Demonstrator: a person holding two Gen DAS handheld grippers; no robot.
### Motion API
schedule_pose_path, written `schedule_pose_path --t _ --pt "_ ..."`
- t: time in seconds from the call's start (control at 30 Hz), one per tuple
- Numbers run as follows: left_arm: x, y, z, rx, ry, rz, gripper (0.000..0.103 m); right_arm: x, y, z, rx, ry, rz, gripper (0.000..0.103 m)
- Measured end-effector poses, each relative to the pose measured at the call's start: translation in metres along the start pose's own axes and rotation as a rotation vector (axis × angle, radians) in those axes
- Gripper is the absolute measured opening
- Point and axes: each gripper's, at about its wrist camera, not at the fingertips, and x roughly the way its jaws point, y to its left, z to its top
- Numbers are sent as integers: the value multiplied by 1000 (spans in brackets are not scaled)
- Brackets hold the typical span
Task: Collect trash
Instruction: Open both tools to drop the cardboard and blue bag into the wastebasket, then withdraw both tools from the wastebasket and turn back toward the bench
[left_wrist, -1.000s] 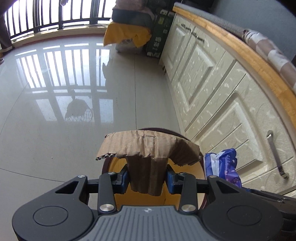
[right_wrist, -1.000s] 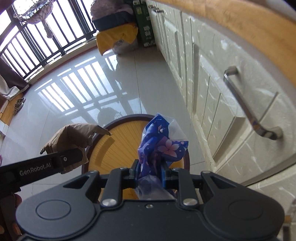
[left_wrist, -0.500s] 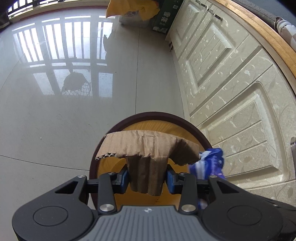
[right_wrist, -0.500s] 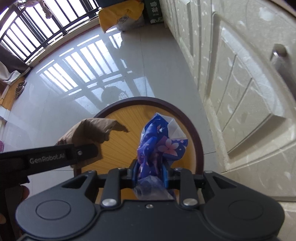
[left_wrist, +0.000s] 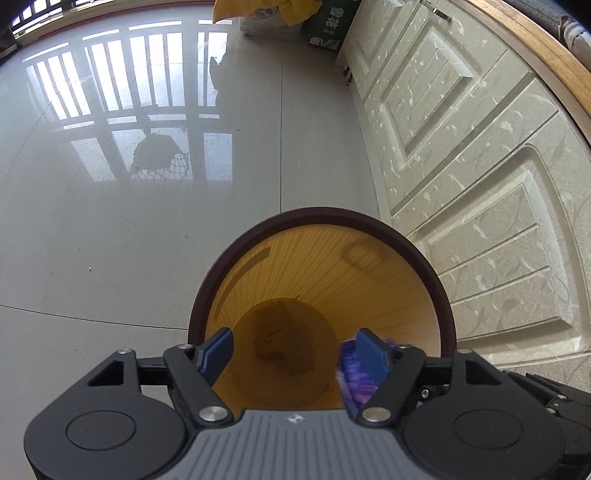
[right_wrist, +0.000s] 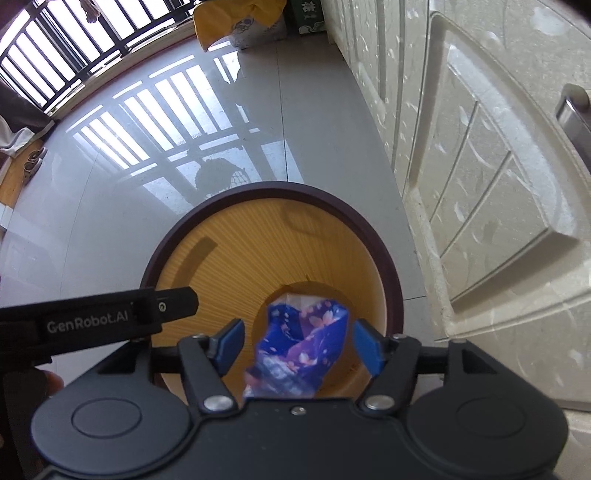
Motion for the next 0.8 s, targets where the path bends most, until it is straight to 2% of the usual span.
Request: schedule_pose_path --t 0.2,0.37,0.53,0.8 --pt "-6 5 -3 -2 -3 11 81 3 7 -6 -43 20 -43 87" --pt "-10 8 -6 0 -3 30 86 2 5 -12 -48 30 -72 97" --pt "-15 12 -11 9 0 46 92 -3 3 -16 -46 24 -85 102" --pt "-24 22 -21 34 0 92 102 -13 5 -21 -56 8 -104 103"
